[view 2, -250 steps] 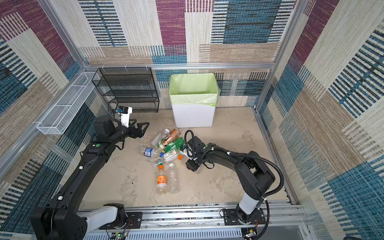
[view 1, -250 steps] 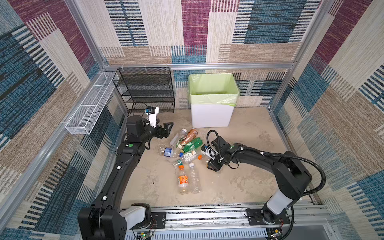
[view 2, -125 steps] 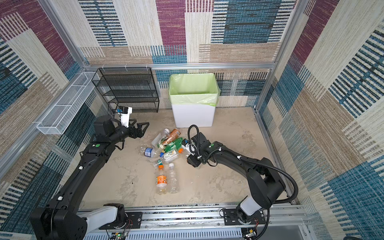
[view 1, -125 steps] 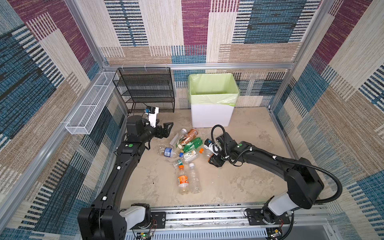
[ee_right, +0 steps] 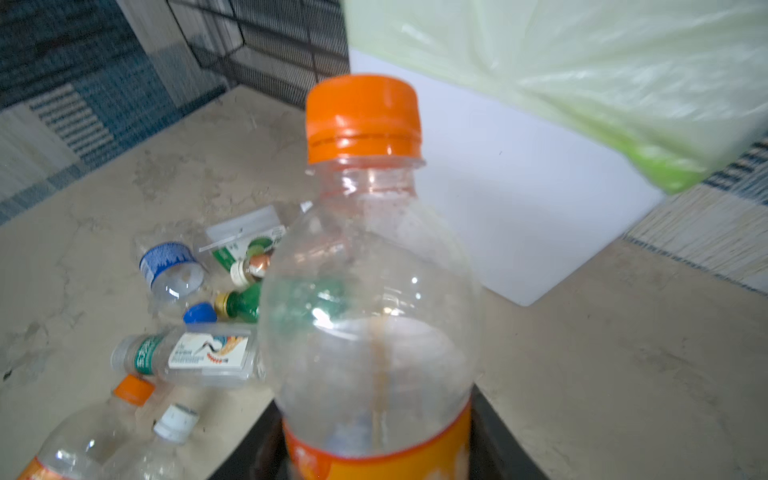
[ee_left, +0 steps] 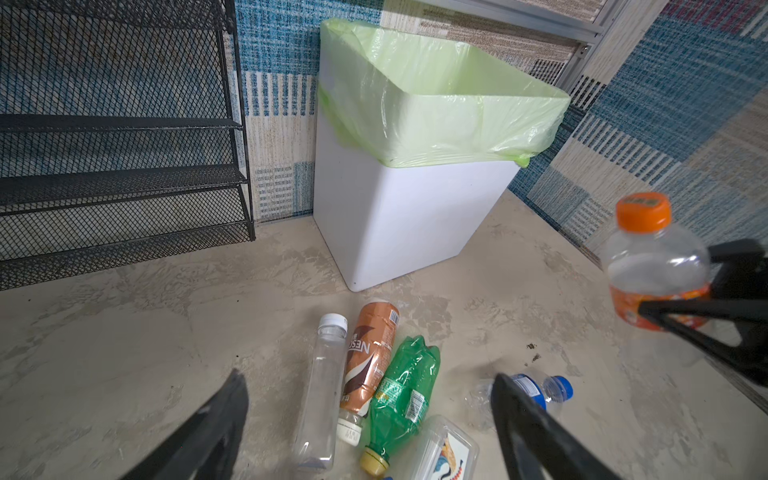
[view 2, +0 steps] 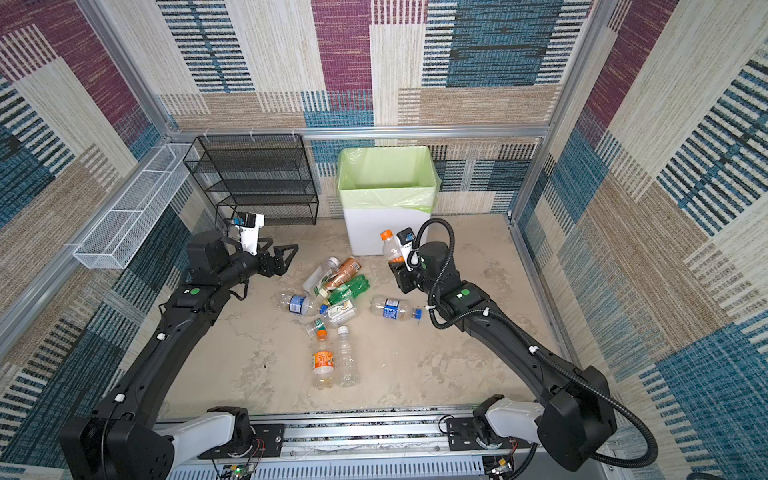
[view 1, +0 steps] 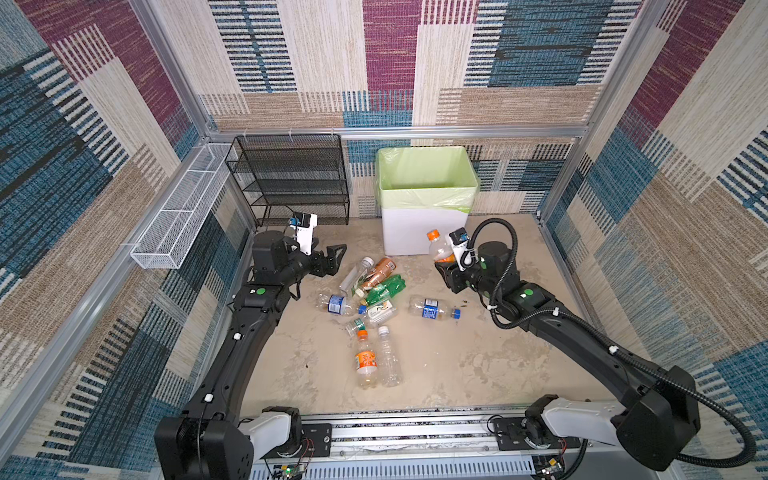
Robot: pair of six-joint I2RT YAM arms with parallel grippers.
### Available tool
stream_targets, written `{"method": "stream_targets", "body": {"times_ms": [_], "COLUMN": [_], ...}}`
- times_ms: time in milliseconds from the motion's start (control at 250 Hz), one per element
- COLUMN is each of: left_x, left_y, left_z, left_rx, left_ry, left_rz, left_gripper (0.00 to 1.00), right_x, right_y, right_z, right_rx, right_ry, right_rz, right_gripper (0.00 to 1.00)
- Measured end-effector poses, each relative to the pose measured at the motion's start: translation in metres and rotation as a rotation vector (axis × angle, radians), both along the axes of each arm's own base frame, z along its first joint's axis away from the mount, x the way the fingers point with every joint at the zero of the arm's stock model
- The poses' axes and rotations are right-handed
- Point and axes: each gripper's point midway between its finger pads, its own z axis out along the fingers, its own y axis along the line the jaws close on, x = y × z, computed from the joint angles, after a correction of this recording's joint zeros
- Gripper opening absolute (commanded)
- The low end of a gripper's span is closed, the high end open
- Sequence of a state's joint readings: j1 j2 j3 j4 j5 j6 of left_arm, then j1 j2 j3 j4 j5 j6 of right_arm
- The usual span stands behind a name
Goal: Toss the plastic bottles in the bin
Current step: 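Carry the orange-capped bottle over the bin and open the right gripper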
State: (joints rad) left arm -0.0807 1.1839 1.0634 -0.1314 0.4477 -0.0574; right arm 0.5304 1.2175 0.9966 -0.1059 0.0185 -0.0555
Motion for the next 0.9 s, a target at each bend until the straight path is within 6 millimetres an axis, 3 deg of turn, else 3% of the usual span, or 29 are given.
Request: {"method": "stream_targets", "body": {"times_ms": [112, 300, 512, 616, 708, 792, 844, 896], "left_x": [-0.001, -0.003, -0.003, -0.005, -0.008, -0.008, -0.008, -0.008], "left_y": [0.0, 0.0, 0.0, 0.0, 0.0, 0.0, 0.0, 0.0], "left_z": [0.002, 0.004, 0.002, 0.003, 0.004, 0.005, 0.005, 0.005], "left_rx": [0.0, 0.0, -0.001, -0.001, -0.002, -0.002, -0.002, -0.002], "left_ry": [-0.005, -0.016, -0.017, -0.025, -0.032, -0.036, -0.036, -0.036], "left_rz": [0.001, 0.0, -0.003, -0.003, -0.003, -0.003, -0.003, -0.003], "left_gripper": [0.92, 0.91, 0.91, 0.91, 0.91, 0.91, 0.91, 0.91], "right_x": [0.0, -0.03, -0.084, -0.093, -0.072, -0.027, 0.013, 0.06], "right_y": [-0.015, -0.054, -0.09, -0.094, -0.086, -0.07, -0.056, -0.036], "right_z": [0.058, 0.153, 0.224, 0.255, 0.294, 0.341, 0.362, 0.368], "right_rx": [0.134, 0.34, 0.495, 0.542, 0.554, 0.562, 0.54, 0.5], "right_ry": [-0.224, -0.624, -1.022, -1.14, -1.158, -1.123, -1.072, -0.996], "right_rz": [-0.076, -0.184, -0.241, -0.26, -0.275, -0.282, -0.28, -0.26], "right_gripper": [0.54, 0.55, 0.59, 0.58, 0.57, 0.61, 0.72, 0.88]}}
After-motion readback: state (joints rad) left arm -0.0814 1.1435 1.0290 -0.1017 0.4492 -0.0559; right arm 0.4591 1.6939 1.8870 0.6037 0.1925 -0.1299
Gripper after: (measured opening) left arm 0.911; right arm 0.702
